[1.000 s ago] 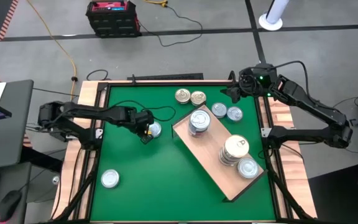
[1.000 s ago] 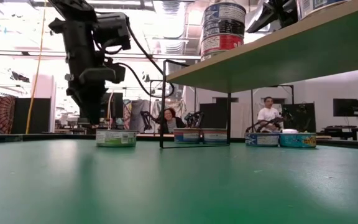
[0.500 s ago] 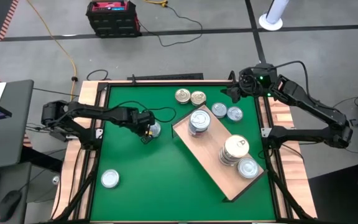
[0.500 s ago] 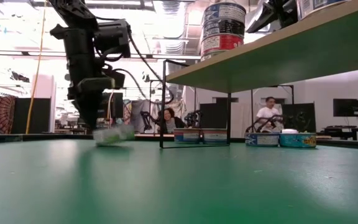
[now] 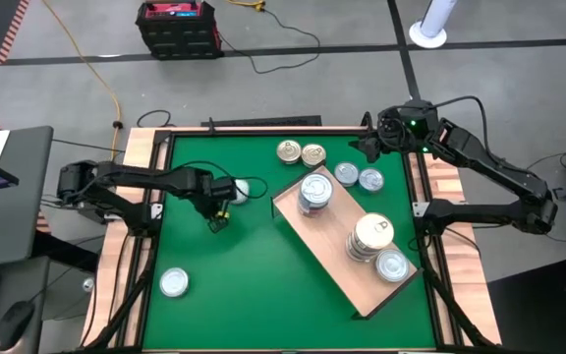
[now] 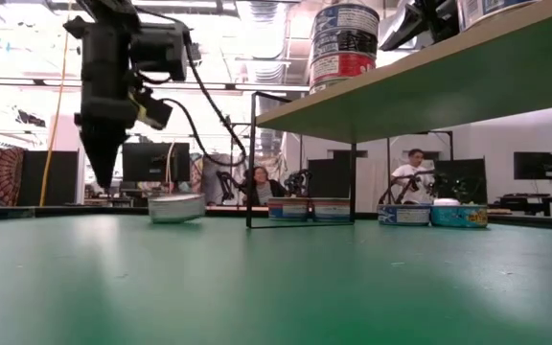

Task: Stack canned seafood by type on shelf
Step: Stack the light green tuna can on top of the other light green tuna can on the shelf

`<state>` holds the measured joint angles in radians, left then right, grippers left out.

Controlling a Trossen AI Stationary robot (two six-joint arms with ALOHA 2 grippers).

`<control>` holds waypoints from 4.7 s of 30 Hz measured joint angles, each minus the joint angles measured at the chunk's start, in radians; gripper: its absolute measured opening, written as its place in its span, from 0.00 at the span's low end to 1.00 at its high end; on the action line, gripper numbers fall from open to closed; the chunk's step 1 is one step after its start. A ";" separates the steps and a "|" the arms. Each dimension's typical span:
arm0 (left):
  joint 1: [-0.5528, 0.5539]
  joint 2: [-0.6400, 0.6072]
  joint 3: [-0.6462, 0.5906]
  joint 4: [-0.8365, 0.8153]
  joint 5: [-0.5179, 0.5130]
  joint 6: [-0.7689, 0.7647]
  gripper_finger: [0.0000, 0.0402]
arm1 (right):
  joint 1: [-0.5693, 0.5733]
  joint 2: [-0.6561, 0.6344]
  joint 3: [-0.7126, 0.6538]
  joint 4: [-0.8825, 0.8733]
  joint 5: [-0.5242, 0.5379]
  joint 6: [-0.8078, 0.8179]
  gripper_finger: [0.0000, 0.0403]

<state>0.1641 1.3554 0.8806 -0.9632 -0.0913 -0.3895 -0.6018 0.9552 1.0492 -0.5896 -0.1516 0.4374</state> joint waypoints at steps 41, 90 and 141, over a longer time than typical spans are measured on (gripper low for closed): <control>0.597 0.054 -0.070 0.445 0.278 0.004 0.15 | 0.017 0.000 0.000 0.000 0.020 0.026 0.70; 0.527 0.083 -0.071 0.402 0.239 -0.025 0.05 | 0.017 0.000 0.000 0.006 0.030 0.033 0.70; 0.572 0.152 -0.047 0.305 0.230 0.050 0.00 | 0.019 0.000 0.000 0.031 0.021 0.068 0.70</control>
<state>0.7357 1.5077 0.8331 -0.6584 0.1390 -0.3394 -0.5827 0.9552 1.0492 -0.5587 -0.1306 0.5055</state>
